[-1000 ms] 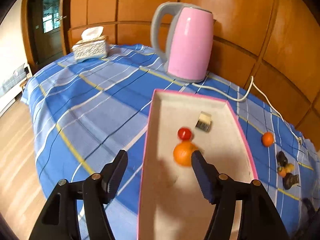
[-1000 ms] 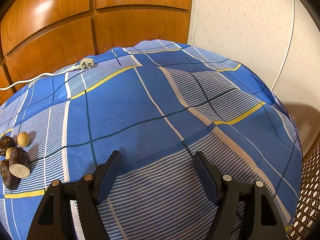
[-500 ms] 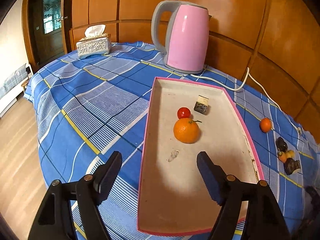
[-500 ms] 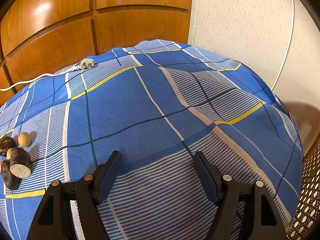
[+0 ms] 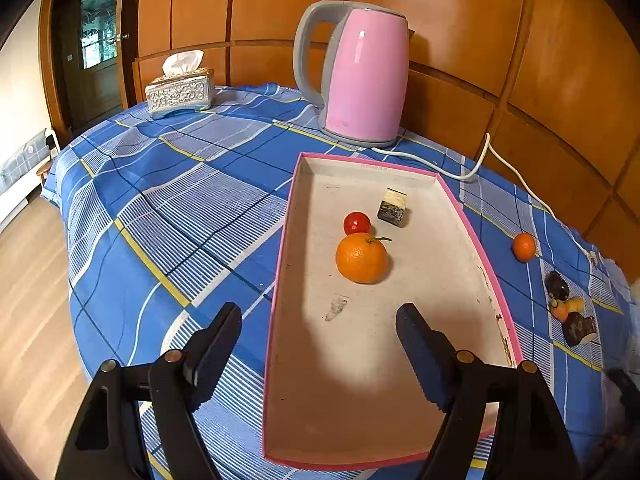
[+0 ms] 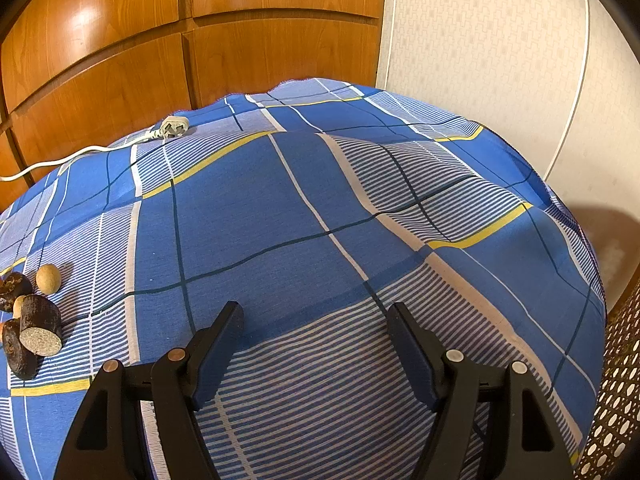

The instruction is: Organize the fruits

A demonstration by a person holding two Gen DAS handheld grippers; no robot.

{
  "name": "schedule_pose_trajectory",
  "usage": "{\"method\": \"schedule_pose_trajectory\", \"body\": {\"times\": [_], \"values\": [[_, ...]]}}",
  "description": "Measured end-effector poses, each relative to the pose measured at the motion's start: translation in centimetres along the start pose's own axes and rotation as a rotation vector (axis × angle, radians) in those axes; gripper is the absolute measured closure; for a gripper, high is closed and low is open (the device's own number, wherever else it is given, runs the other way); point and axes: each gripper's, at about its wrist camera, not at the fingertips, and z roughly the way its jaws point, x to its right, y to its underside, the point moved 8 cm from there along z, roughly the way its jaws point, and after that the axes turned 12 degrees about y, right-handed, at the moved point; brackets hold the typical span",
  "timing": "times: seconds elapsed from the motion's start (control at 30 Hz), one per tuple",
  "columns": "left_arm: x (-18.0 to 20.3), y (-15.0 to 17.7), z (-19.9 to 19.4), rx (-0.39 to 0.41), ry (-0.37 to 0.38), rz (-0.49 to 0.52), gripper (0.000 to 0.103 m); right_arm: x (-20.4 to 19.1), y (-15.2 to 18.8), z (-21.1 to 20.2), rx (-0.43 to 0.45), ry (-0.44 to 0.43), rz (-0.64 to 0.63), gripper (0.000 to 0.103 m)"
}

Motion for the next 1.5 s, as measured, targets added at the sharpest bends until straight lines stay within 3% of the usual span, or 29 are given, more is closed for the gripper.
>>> {"method": "schedule_pose_trajectory", "body": {"times": [0.67,0.77,0.87,0.9,1.03,1.13,1.23,1.33,1.4,1.5], "values": [[-0.7,0.8,0.8,-0.019,0.001,-0.030,0.020,0.2,-0.1,0.1,-0.014,-0.013,-0.007,0.027],[-0.8,1.0,0.9,-0.025,-0.002,-0.029,0.020,-0.2,-0.2,-0.2,-0.037,-0.059,-0.033,0.030],[-0.8,1.0,1.0,-0.027,-0.002,-0.032,0.020,-2.0,-0.2,-1.8,-0.052,-0.178,-0.076,0.047],[-0.7,1.0,1.0,-0.027,-0.001,-0.032,0.020,-2.7,-0.3,-2.5,-0.047,-0.212,-0.095,0.047],[-0.6,1.1,1.1,-0.031,0.005,-0.033,0.020,-7.0,-0.4,-7.2,0.030,-0.385,-0.231,0.052],[-0.7,1.1,1.1,-0.033,0.009,-0.036,0.020,-10.6,0.2,-10.4,0.022,-0.568,-0.332,0.052],[-0.7,1.1,1.1,-0.035,0.012,-0.039,0.020,-13.9,1.1,-13.6,0.054,-0.683,-0.477,0.053],[-0.8,1.2,1.1,-0.036,0.015,-0.042,0.020,-17.0,2.2,-14.8,0.085,-0.703,-0.651,0.053],[-0.8,1.2,1.0,-0.036,0.017,-0.044,0.020,-19.0,2.9,-14.5,0.112,-0.668,-0.791,0.053],[-0.9,1.2,1.0,-0.034,0.015,-0.047,0.019,-20.3,3.5,-13.3,0.135,-0.598,-0.904,0.053]]}}
